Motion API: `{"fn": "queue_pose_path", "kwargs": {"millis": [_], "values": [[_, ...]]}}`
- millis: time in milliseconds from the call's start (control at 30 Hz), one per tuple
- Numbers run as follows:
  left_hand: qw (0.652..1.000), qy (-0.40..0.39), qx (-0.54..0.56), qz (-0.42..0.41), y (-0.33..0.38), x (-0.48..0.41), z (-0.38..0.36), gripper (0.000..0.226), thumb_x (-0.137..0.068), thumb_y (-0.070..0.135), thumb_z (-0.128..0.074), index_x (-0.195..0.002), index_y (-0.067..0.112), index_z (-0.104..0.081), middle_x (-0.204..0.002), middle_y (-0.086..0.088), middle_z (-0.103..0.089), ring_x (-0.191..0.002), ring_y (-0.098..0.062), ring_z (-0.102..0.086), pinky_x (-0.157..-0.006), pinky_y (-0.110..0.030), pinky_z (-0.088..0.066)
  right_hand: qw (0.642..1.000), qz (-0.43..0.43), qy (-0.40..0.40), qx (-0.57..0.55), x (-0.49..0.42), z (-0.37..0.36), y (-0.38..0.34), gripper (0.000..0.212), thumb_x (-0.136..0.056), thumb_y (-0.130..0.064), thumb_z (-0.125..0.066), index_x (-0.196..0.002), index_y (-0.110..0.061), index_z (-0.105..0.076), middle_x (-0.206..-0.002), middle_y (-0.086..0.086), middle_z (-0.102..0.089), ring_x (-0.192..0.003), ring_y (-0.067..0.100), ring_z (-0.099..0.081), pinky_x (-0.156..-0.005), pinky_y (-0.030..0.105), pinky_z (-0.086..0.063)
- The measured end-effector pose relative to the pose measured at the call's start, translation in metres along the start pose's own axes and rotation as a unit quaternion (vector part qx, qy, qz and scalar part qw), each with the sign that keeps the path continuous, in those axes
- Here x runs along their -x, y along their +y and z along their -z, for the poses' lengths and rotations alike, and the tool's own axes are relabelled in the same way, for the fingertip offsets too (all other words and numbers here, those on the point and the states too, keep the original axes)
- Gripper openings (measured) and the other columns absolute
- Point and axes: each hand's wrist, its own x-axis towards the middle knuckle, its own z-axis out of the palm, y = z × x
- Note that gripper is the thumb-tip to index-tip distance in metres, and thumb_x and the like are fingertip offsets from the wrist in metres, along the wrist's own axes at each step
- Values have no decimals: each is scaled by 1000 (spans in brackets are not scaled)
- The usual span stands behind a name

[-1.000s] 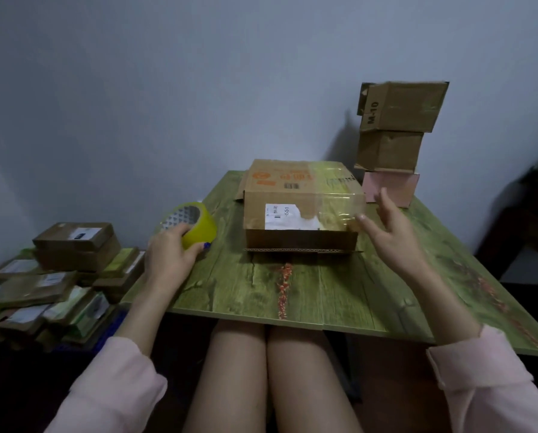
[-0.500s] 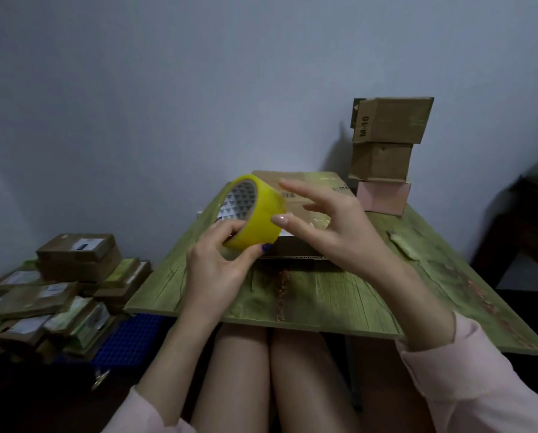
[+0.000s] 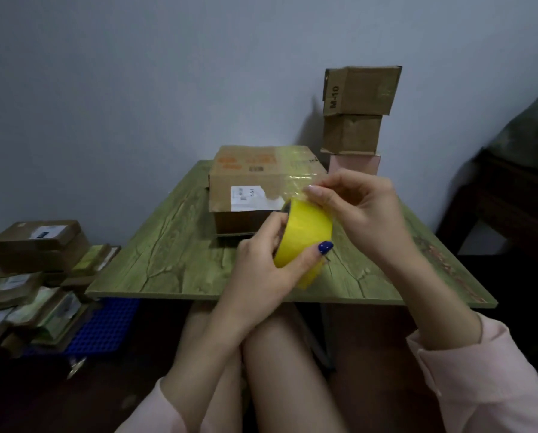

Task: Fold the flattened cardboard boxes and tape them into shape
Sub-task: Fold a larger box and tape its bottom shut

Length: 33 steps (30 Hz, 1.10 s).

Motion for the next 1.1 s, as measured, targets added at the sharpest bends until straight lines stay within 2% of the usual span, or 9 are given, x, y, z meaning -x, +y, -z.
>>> {"fn": "queue_pose_path", "kwargs": {"millis": [167,300,467,567,633,867,933,1033,1100], "values": [[994,-97,26,33,-14,26,-62,52,-76,47,-66,-116,17,-53,-97,-6,-70,-88,-25,-69,-79,-48,-54,996,-67,6,55,26,46,20,5,-67,-39,-72,-70,-35,-71,-68,-10,-69,-67,11,-61,-64,31,-49],[983,-105,114,97,-24,48,-101,55,-79,42,-62,-125,14,-49,-85,6,-72,-81,-13,-70,-78,-33,-57,985,-77,-21,154,52,69,35,4,-71,-30,-74,-73,-28,-71,-66,-7,-66,-65,16,-60,-61,25,-46],[945,-100,202,235,-28,69,-129,6,-94,15,-54,-98,11,-54,-60,2,-66,-58,-10,-66,-54,-21,-51,978,-80,6,191,63,85,36,13,-73,-37,-71,-73,-24,-70,-71,-6,-68,-68,14,-63,-66,27,-48],[922,-76,237,296,-35,76,-139,4,-94,15,-53,-93,11,-54,-56,1,-65,-53,-11,-65,-50,-21,-50,965,-130,-83,213,62,92,41,20,-69,-44,-67,-72,-25,-70,-67,-5,-67,-65,8,-61,-67,24,-47],[903,-87,271,323,-36,77,-144,6,-94,16,-52,-94,10,-54,-56,-2,-66,-52,-12,-65,-49,-21,-51,961,-175,-92,194,64,96,52,17,-67,-44,-68,-72,-28,-71,-68,1,-69,-64,13,-61,-68,27,-48],[867,-91,328,365,-37,88,-159,4,-95,12,-51,-98,10,-52,-63,0,-69,-59,-10,-68,-58,-23,-55,946,-244,-82,195,74,97,80,15,-77,-27,-75,-82,-13,-77,-68,4,-70,-63,6,-58,-66,25,-47],[865,-86,330,368,-39,89,-159,6,-96,12,-50,-100,9,-53,-64,-1,-70,-60,-11,-68,-58,-23,-55,939,-248,-92,219,73,95,83,17,-78,-28,-74,-84,-13,-77,-71,2,-71,-64,5,-58,-63,19,-44],[869,-79,325,366,-39,87,-160,9,-96,14,-51,-103,9,-53,-66,-1,-71,-62,-12,-69,-60,-24,-56,933,-247,-83,249,72,92,89,17,-77,-32,-75,-84,-17,-78,-70,3,-71,-62,3,-57,-60,23,-43],[867,-74,326,369,-39,85,-162,8,-95,13,-51,-102,9,-53,-65,0,-70,-61,-11,-68,-59,-23,-55,930,-242,-83,264,71,90,94,17,-73,-34,-78,-83,-20,-78,-59,-4,-64,-51,-3,-50,-52,12,-34]]}}
